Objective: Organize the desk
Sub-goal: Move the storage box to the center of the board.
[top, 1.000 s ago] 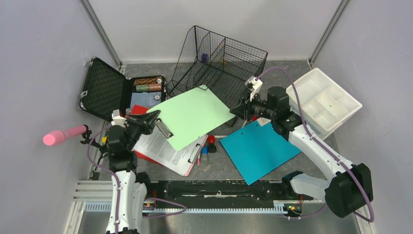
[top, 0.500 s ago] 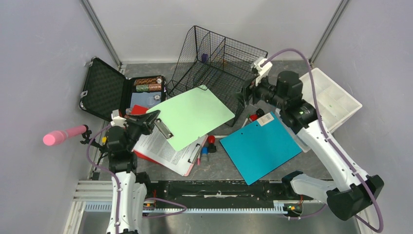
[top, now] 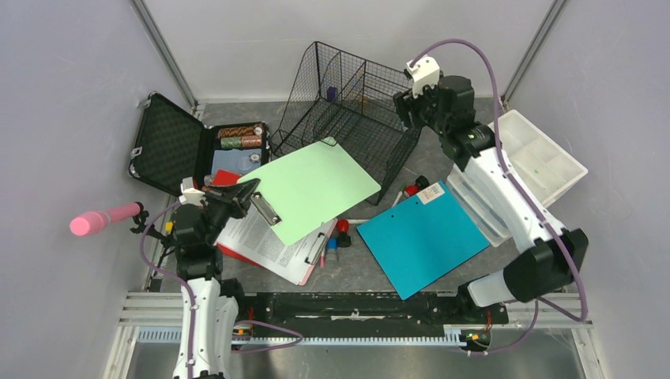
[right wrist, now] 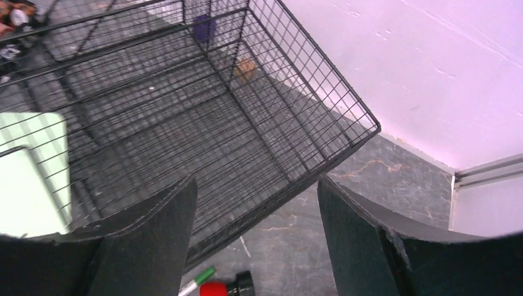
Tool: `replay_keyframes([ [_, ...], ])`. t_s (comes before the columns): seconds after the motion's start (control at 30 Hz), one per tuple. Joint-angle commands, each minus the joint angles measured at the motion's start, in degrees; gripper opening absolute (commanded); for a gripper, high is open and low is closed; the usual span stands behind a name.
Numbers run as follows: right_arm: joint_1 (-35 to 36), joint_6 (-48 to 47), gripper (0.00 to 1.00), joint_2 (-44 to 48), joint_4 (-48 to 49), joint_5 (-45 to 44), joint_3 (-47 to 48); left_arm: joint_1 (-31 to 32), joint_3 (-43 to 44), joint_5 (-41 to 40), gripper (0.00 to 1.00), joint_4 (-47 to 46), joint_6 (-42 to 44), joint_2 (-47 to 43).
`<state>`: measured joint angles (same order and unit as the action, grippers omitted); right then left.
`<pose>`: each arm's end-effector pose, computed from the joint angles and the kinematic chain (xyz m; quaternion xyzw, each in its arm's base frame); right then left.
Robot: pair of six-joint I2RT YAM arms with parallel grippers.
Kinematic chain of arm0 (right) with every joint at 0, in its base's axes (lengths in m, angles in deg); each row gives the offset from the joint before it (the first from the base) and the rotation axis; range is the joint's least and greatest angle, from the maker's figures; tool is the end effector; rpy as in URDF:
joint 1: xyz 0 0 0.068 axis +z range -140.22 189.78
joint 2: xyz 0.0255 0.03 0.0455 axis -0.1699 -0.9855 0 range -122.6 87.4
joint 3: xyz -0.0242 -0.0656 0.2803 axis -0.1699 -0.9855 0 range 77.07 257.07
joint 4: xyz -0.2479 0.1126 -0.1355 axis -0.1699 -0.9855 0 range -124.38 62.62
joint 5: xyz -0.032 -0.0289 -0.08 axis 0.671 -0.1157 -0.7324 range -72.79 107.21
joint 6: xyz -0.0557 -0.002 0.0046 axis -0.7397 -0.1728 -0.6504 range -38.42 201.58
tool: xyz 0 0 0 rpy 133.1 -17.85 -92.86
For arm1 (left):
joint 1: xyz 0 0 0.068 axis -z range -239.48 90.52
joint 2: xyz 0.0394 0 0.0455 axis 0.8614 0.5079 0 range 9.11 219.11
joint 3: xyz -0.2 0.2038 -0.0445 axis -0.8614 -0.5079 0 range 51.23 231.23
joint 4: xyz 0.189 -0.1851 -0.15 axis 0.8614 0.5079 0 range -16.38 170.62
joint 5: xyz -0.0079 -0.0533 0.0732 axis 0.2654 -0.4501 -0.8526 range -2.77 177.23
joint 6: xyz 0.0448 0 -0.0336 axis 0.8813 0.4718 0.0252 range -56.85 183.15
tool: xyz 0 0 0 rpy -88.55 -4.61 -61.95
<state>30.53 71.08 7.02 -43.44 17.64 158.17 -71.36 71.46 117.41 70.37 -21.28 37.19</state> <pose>0.3468 0.1317 0.4240 -0.2163 0.7651 0.0571 0.6038 0.1752 0.0171 0.2568 -0.4108 0.6049 -0.5416 0.4148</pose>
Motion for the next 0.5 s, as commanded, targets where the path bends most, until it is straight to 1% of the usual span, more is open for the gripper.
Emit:
replay_keyframes([
  [0.0, -0.8, -2.7, 0.76, -6.1, 1.1, -2.9, 8.0, -0.5, 0.1, -4.0, 0.02, -4.5, 1.8, -0.3],
  [0.1, -1.4, -3.3, 0.74, -11.1, -0.4, -4.8, 12.2, -0.5, 0.1, -4.2, 0.02, -4.8, 2.0, -0.3],
  [0.17, -1.8, -3.6, 0.73, -13.4, -0.8, -6.2, 13.5, -0.4, -0.1, -4.2, 0.02, -5.1, 2.2, -0.3],
  [0.33, -2.9, -3.6, 0.71, -16.6, -1.3, -7.5, 13.3, -0.2, -0.5, -4.2, 0.02, -6.1, 2.3, 0.0],
  [0.47, -3.4, -4.3, 0.7, -17.0, -1.7, -8.3, 11.3, 0.0, -0.6, -4.0, 0.02, -6.7, 2.2, 0.2],
])
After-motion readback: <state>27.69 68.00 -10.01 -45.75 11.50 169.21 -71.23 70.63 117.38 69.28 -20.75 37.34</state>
